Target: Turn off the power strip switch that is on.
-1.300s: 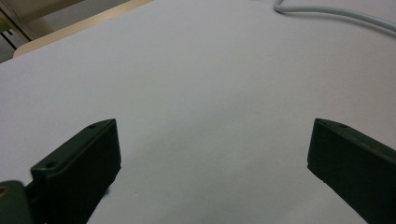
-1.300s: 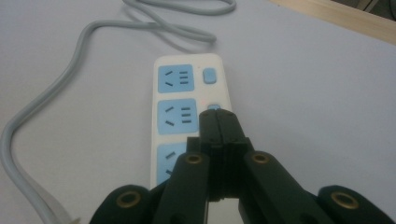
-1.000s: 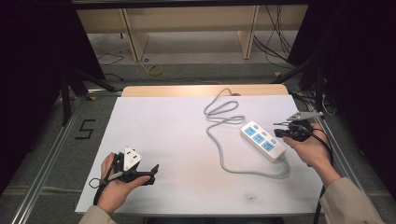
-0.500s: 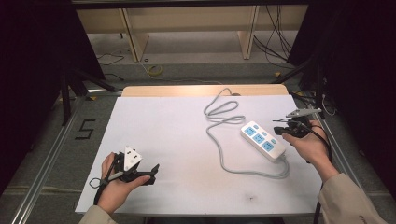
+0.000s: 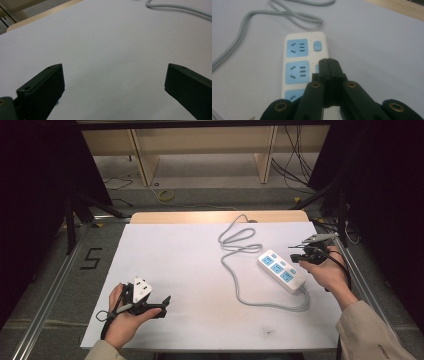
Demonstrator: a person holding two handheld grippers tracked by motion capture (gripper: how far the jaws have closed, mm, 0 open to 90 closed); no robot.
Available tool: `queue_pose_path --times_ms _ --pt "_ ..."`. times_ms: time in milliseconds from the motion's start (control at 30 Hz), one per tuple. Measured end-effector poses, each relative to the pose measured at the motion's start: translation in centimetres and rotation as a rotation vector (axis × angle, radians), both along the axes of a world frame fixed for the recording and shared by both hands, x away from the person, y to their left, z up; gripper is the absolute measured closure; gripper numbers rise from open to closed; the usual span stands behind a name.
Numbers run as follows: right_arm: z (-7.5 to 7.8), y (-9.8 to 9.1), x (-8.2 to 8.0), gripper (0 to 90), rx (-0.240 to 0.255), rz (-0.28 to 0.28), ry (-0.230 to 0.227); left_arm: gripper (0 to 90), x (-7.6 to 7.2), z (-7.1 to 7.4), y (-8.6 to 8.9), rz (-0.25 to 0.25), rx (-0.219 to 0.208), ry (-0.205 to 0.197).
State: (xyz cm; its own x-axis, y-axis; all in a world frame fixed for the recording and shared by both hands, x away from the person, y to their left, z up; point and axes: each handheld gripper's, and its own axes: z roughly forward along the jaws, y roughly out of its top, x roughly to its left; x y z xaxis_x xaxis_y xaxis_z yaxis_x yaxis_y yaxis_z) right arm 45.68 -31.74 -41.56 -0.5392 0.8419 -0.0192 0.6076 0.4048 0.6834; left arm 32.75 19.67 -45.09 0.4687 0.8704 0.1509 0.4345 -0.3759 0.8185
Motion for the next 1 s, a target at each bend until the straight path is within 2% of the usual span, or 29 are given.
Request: queue_pose_path --times_ms 400,933,1000 --pt "-0.1 0.4 1.0 90.0 -0.014 0.004 0.014 2.3 0.0 0.0 -0.1 -0.003 0.001 -0.003" --pt "-0.7 1.3 2.4 90.0 -0.042 0.022 0.069 2.3 0.0 0.0 -0.1 -0.005 0.003 -0.004" --pt "-0.9 1.5 2.7 90.0 -0.048 0.022 0.090 2.5 0.0 0.0 -0.1 -0.004 0.003 -0.007"
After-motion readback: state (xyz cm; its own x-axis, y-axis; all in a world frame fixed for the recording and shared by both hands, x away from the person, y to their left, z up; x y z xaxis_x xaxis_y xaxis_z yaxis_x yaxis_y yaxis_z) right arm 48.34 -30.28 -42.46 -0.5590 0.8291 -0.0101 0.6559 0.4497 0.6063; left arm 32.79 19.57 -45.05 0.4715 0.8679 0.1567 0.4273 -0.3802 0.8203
